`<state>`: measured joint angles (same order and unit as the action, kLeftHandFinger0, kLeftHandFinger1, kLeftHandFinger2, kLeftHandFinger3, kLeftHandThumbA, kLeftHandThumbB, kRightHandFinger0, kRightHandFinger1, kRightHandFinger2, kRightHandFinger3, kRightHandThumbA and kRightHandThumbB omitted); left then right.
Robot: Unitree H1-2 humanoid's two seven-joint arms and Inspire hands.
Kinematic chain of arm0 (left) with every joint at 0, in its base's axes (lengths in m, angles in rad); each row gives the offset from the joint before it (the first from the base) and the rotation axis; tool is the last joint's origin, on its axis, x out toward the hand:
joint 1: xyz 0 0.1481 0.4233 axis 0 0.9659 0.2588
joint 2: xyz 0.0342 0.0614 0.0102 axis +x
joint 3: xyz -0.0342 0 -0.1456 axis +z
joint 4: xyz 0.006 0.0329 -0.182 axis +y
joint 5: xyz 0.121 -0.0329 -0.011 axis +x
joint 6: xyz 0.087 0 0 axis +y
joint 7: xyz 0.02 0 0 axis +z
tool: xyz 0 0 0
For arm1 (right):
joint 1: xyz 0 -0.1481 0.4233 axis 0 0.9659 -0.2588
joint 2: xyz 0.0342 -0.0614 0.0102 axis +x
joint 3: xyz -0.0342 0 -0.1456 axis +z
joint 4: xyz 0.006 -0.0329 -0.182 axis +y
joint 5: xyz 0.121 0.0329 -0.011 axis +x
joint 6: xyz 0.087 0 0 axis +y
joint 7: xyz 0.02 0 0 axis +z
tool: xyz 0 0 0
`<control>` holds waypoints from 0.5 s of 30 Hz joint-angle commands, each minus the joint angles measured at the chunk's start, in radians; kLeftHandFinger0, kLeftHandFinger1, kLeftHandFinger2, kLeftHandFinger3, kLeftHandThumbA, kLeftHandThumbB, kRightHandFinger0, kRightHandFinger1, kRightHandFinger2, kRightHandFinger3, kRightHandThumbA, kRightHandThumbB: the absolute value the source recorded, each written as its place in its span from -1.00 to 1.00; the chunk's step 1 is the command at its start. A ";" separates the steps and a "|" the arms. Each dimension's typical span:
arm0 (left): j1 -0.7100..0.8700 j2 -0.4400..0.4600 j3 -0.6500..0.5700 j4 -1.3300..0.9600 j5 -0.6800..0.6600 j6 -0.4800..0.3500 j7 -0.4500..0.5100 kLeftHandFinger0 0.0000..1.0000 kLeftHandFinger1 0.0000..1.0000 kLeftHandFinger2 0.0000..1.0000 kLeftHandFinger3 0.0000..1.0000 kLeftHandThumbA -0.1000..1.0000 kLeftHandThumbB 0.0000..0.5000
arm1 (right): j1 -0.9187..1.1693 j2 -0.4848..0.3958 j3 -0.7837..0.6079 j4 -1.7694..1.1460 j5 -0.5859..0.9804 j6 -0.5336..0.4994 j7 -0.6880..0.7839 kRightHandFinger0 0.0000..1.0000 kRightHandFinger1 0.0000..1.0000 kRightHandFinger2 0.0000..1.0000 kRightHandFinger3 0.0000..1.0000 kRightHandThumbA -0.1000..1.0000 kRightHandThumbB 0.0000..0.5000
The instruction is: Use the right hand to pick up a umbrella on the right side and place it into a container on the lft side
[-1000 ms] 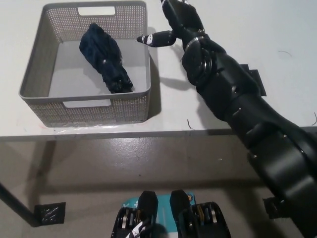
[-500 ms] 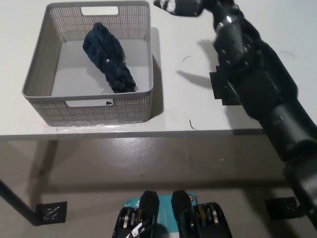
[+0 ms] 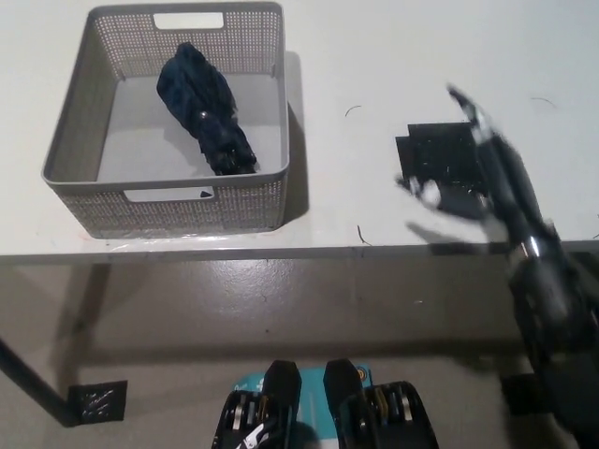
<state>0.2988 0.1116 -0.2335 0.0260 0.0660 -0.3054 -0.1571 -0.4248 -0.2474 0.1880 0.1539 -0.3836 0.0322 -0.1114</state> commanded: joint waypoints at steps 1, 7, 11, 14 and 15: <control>0.006 0.016 0.115 0.029 -0.098 -0.101 0.051 1.00 1.00 1.00 1.00 1.00 -0.31 | 0.482 -0.100 -0.150 -0.728 0.380 -0.226 0.014 1.00 1.00 1.00 1.00 1.00 0.79; -0.020 0.007 0.143 0.039 -0.089 -0.094 0.050 1.00 1.00 1.00 1.00 1.00 -0.31 | 0.649 -0.017 -0.102 -0.567 0.364 -0.326 -0.001 1.00 1.00 1.00 1.00 1.00 0.83; -0.041 0.003 0.163 0.059 -0.105 -0.107 0.031 1.00 1.00 1.00 1.00 1.00 -0.35 | 0.705 0.009 -0.078 -0.449 0.387 -0.389 0.029 1.00 1.00 1.00 1.00 1.00 0.89; -0.056 0.000 0.176 0.076 -0.121 -0.109 0.018 1.00 1.00 1.00 1.00 1.00 -0.33 | 0.738 0.037 -0.049 -0.306 0.416 -0.461 0.063 1.00 1.00 1.00 1.00 1.00 0.77; -0.057 -0.001 0.179 0.076 -0.124 -0.108 0.016 1.00 1.00 1.00 1.00 1.00 -0.31 | 0.741 0.041 -0.047 -0.285 0.411 -0.470 0.065 1.00 1.00 1.00 1.00 1.00 0.75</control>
<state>0.2735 0.1109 -0.1007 0.0927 0.0308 -0.3183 -0.1542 0.2720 -0.2395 0.1401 -0.1674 -0.1817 -0.1291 -0.0979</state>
